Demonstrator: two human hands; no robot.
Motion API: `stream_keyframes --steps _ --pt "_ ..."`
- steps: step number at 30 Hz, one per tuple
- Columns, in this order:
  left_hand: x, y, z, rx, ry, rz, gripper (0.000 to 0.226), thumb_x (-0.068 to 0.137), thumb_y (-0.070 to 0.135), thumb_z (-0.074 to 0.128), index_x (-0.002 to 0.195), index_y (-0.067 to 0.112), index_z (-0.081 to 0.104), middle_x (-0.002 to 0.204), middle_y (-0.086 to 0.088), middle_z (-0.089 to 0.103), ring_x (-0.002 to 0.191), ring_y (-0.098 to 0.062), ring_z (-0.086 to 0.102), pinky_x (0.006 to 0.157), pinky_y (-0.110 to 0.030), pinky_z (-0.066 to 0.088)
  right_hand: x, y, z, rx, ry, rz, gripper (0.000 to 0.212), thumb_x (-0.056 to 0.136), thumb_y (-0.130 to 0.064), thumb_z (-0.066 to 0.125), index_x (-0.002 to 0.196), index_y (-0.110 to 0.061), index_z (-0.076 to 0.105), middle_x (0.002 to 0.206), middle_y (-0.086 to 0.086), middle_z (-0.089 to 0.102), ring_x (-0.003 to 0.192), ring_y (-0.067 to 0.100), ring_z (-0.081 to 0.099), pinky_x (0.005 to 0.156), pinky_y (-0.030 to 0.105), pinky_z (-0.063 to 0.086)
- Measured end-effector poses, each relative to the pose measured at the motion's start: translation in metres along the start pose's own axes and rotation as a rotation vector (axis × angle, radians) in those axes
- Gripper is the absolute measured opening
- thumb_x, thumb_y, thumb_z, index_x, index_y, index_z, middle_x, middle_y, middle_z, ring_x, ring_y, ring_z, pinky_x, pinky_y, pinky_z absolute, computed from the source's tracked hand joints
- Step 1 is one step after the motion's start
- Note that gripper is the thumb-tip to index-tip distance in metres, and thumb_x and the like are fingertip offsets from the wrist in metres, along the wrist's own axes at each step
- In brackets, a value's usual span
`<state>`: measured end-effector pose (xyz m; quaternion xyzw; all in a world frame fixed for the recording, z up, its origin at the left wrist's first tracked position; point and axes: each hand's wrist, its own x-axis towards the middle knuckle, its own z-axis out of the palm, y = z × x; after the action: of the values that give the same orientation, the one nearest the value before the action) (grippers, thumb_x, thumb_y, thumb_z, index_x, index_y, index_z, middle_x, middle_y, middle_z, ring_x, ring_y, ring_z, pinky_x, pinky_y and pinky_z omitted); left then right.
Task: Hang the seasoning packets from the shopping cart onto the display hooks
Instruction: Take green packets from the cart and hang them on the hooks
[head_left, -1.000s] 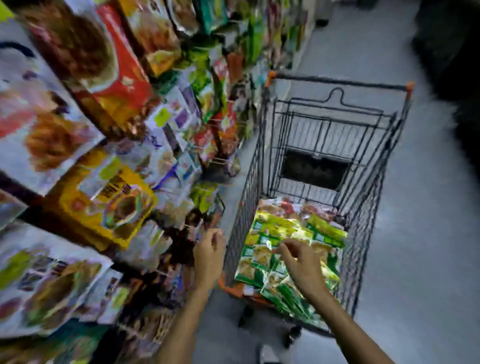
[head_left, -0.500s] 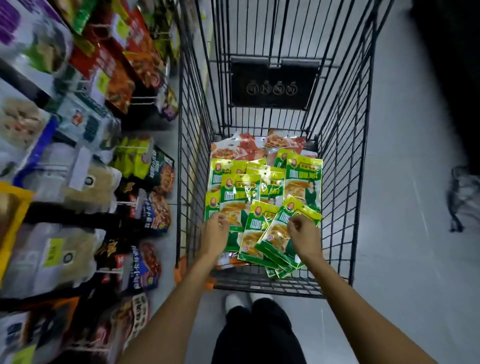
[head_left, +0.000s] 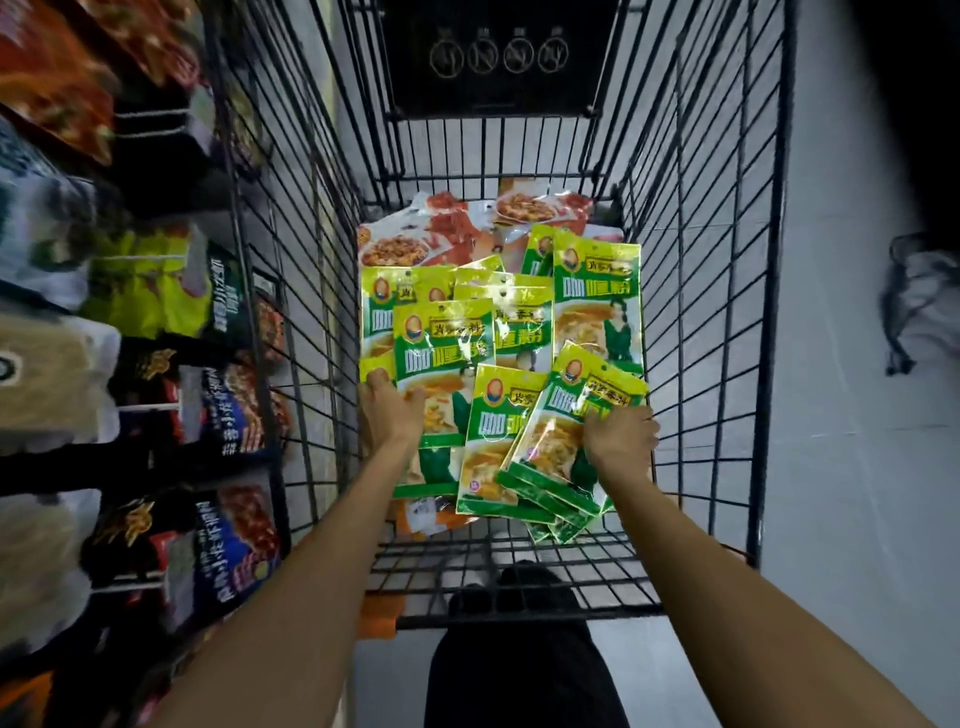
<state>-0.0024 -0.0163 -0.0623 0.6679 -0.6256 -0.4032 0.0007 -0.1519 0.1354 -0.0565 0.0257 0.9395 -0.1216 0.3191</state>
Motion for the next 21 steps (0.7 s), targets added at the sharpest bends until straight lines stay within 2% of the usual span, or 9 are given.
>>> stream_keyframes --steps 3,6,10,12,16,18,21 --pt "0.009 0.002 0.004 -0.048 0.022 -0.020 0.047 0.092 0.019 0.062 0.127 -0.005 0.042 0.129 -0.024 0.048 0.116 -0.035 0.048 0.088 -0.038 0.038 -0.001 0.002 0.003 0.014 0.025 0.022 0.061 0.094 -0.025 0.060 0.137 0.011 0.033 0.139 0.026 0.040 0.129 0.038 0.041 0.100 0.040 0.039" --pt "0.017 0.005 0.006 -0.143 0.014 -0.066 0.051 0.088 0.022 0.068 0.128 0.000 0.046 0.127 -0.020 0.057 0.112 -0.033 0.056 0.081 -0.035 0.045 -0.004 0.004 0.004 0.046 0.105 0.023 0.060 0.091 -0.023 0.065 0.132 0.008 0.035 0.135 0.025 0.044 0.127 0.039 0.043 0.100 0.044 0.040" --pt "0.022 0.009 0.009 -0.199 0.026 -0.070 0.053 0.083 0.025 0.074 0.124 0.000 0.053 0.125 -0.015 0.060 0.114 -0.031 0.056 0.084 -0.034 0.044 -0.010 0.005 0.008 0.071 0.165 0.019 0.052 0.087 -0.021 0.069 0.126 0.002 0.042 0.127 0.021 0.053 0.116 0.037 0.053 0.095 0.046 0.044" --pt "0.021 0.009 0.007 -0.245 0.025 -0.065 0.051 0.077 0.025 0.079 0.117 0.002 0.057 0.113 -0.006 0.063 0.103 -0.025 0.059 0.079 -0.031 0.046 -0.012 0.005 0.011 0.103 0.155 0.041 0.054 0.085 -0.024 0.072 0.124 0.000 0.044 0.125 0.019 0.054 0.115 0.036 0.054 0.095 0.046 0.043" --pt "0.019 0.006 0.002 -0.320 -0.045 -0.067 0.034 0.073 0.021 0.083 0.098 0.012 0.061 0.093 0.000 0.064 0.083 -0.018 0.060 0.071 -0.026 0.043 -0.010 0.010 0.015 0.050 0.039 0.125 0.073 0.082 -0.041 0.073 0.133 0.002 0.041 0.137 0.021 0.043 0.130 0.036 0.039 0.106 0.049 0.034" --pt "0.019 0.003 0.001 -0.322 -0.090 -0.058 0.028 0.075 0.020 0.082 0.093 0.012 0.062 0.088 0.001 0.065 0.077 -0.016 0.060 0.064 -0.023 0.044 -0.007 0.014 0.016 0.066 0.000 0.140 0.072 0.083 -0.044 0.070 0.132 0.001 0.043 0.137 0.021 0.042 0.130 0.037 0.039 0.108 0.049 0.034" --pt "0.017 0.000 0.001 -0.320 -0.101 -0.047 0.024 0.077 0.016 0.080 0.092 0.011 0.062 0.084 0.002 0.064 0.071 -0.012 0.059 0.052 -0.018 0.040 -0.007 0.016 0.017 0.057 0.031 0.102 0.066 0.083 -0.043 0.071 0.128 -0.001 0.047 0.134 0.020 0.045 0.128 0.036 0.041 0.105 0.048 0.035"
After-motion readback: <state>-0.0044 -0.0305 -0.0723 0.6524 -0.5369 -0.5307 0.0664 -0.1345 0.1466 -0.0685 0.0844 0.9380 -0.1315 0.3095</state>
